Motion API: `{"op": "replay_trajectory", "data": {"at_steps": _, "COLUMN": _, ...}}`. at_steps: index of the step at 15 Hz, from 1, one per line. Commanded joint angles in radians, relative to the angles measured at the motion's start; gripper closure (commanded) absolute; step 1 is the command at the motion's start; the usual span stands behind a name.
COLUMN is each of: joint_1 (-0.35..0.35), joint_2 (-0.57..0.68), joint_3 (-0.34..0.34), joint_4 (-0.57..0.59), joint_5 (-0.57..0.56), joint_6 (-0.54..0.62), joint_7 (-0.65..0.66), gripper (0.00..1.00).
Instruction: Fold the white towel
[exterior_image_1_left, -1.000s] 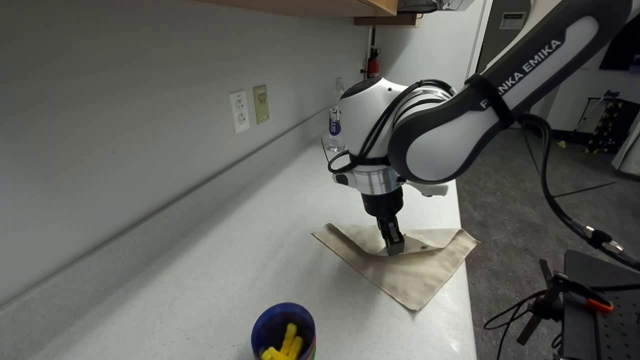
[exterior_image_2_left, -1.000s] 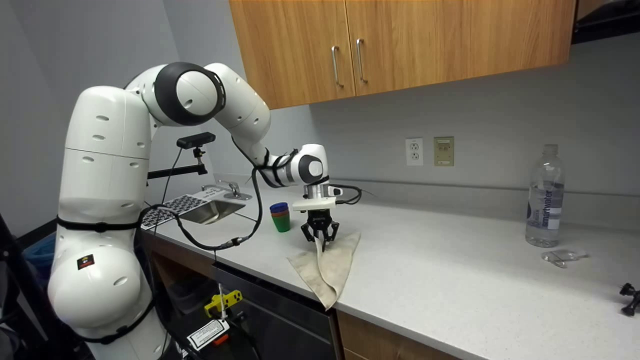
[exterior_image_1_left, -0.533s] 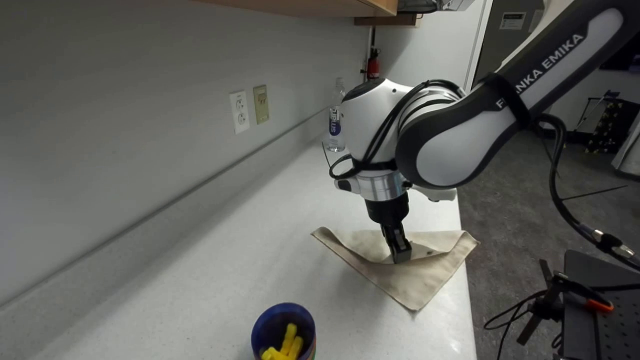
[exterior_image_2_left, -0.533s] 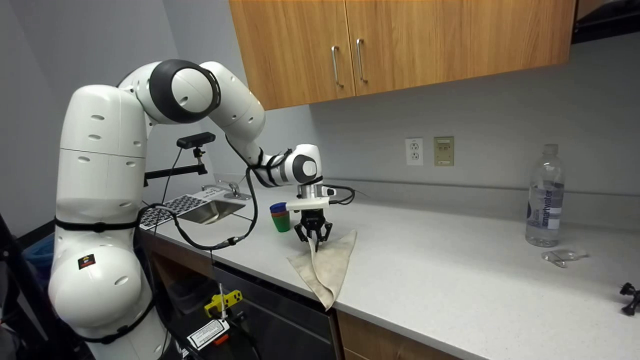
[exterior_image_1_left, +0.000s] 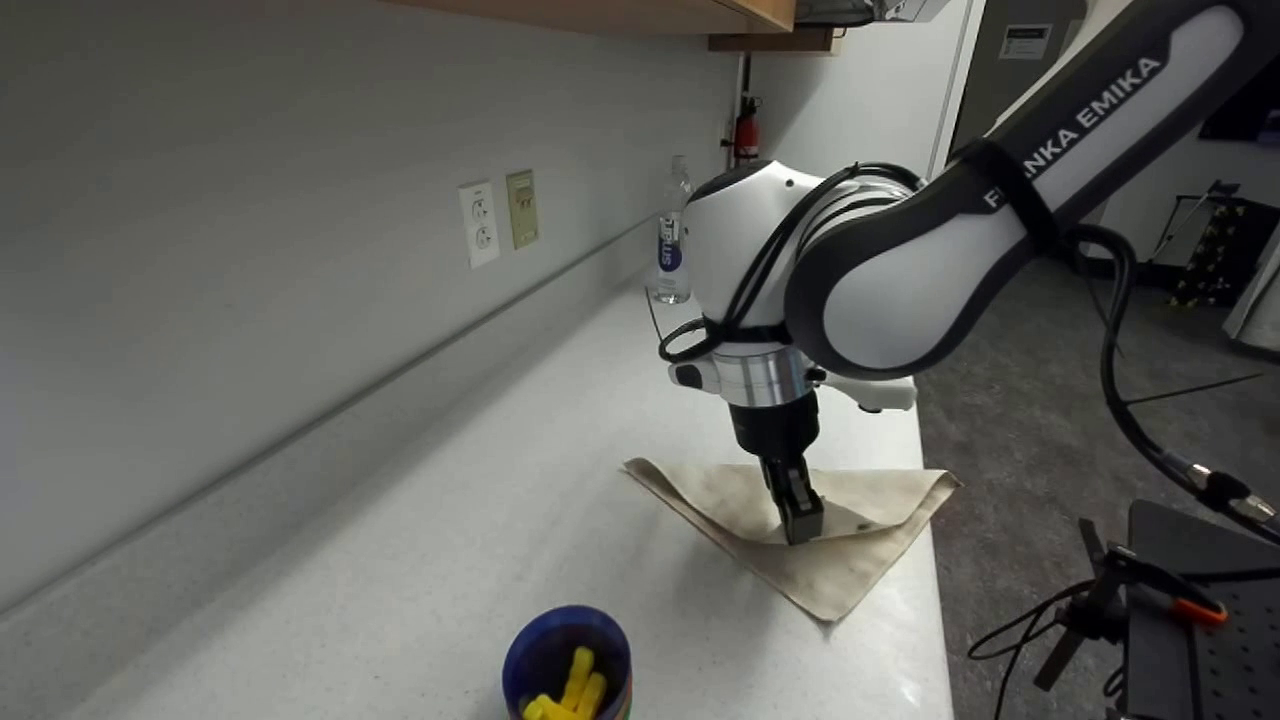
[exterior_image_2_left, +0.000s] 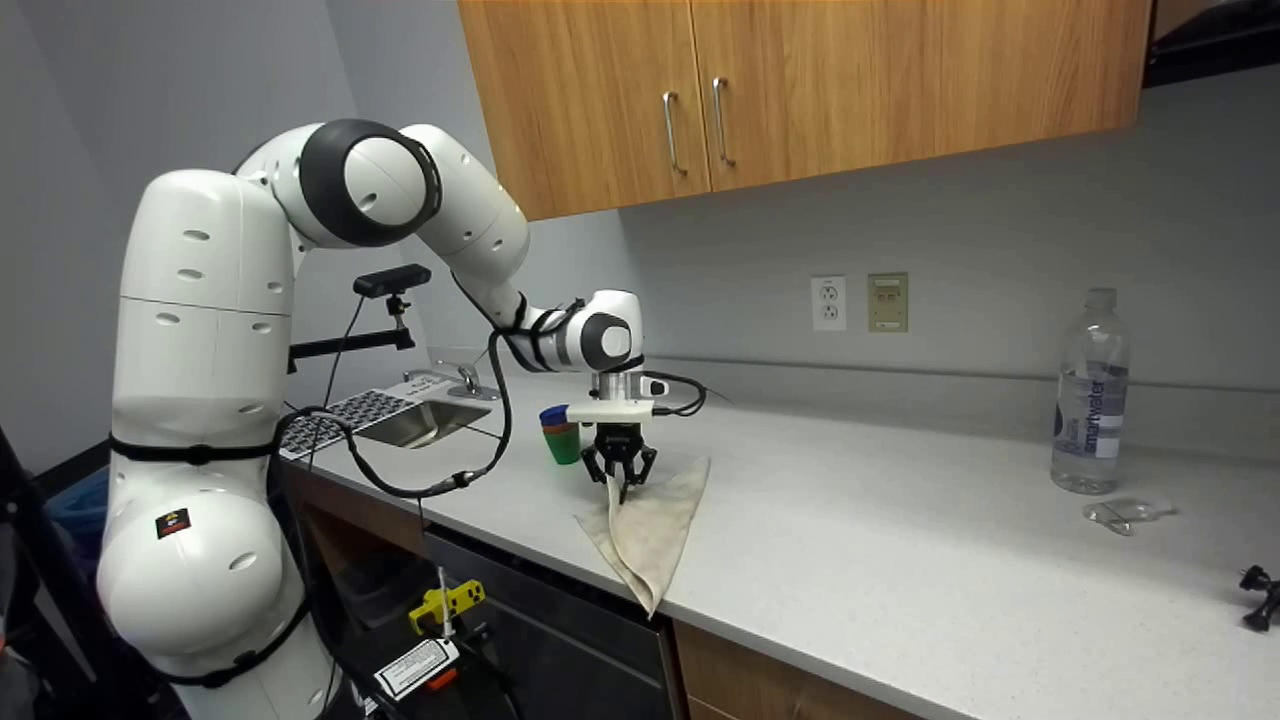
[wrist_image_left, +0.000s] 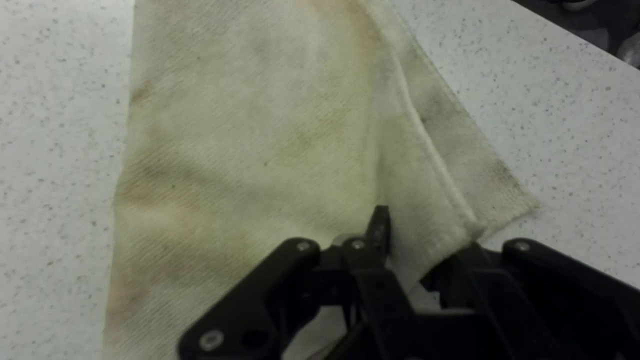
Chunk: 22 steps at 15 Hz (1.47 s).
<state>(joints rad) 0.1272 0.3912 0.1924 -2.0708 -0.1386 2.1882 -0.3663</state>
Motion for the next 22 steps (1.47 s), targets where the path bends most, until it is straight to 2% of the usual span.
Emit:
{"op": "replay_trajectory", "data": {"at_steps": 1, "joint_1": -0.024, "joint_2": -0.002, "joint_3": 0.008, "joint_4": -0.007, "joint_5": 0.048, "joint_6": 0.029, "joint_7": -0.039, "gripper": 0.97}}
{"op": "replay_trajectory", "data": {"at_steps": 2, "joint_1": -0.027, "joint_2": -0.001, "joint_3": 0.008, "joint_4": -0.006, "joint_5": 0.057, "joint_6": 0.032, "joint_7": -0.037, "gripper": 0.97}}
{"op": "replay_trajectory", "data": {"at_steps": 3, "joint_1": -0.029, "joint_2": 0.001, "joint_3": 0.006, "joint_4": -0.005, "joint_5": 0.064, "joint_6": 0.030, "joint_7": -0.035, "gripper": 0.65}}
{"op": "replay_trajectory", "data": {"at_steps": 4, "joint_1": -0.033, "joint_2": 0.003, "joint_3": 0.007, "joint_4": -0.002, "joint_5": 0.077, "joint_6": 0.023, "joint_7": -0.036, "gripper": 0.64}}
{"op": "replay_trajectory", "data": {"at_steps": 7, "joint_1": -0.040, "joint_2": 0.002, "joint_3": 0.005, "joint_4": 0.000, "joint_5": 0.099, "joint_6": 0.018, "joint_7": -0.031, "gripper": 0.41}}
{"op": "replay_trajectory", "data": {"at_steps": 12, "joint_1": -0.064, "joint_2": -0.007, "joint_3": 0.022, "joint_4": 0.009, "joint_5": 0.201, "joint_6": -0.050, "joint_7": -0.062, "gripper": 0.04}}
{"op": "replay_trajectory", "data": {"at_steps": 13, "joint_1": -0.069, "joint_2": -0.010, "joint_3": 0.026, "joint_4": 0.008, "joint_5": 0.227, "joint_6": -0.074, "joint_7": -0.076, "gripper": 0.01}}
{"op": "replay_trajectory", "data": {"at_steps": 17, "joint_1": -0.078, "joint_2": -0.045, "joint_3": 0.019, "joint_4": -0.012, "joint_5": 0.285, "joint_6": -0.112, "joint_7": -0.090, "gripper": 0.00}}
{"op": "replay_trajectory", "data": {"at_steps": 22, "joint_1": -0.089, "joint_2": -0.109, "joint_3": -0.004, "joint_4": -0.053, "joint_5": 0.282, "joint_6": -0.146, "joint_7": -0.089, "gripper": 0.00}}
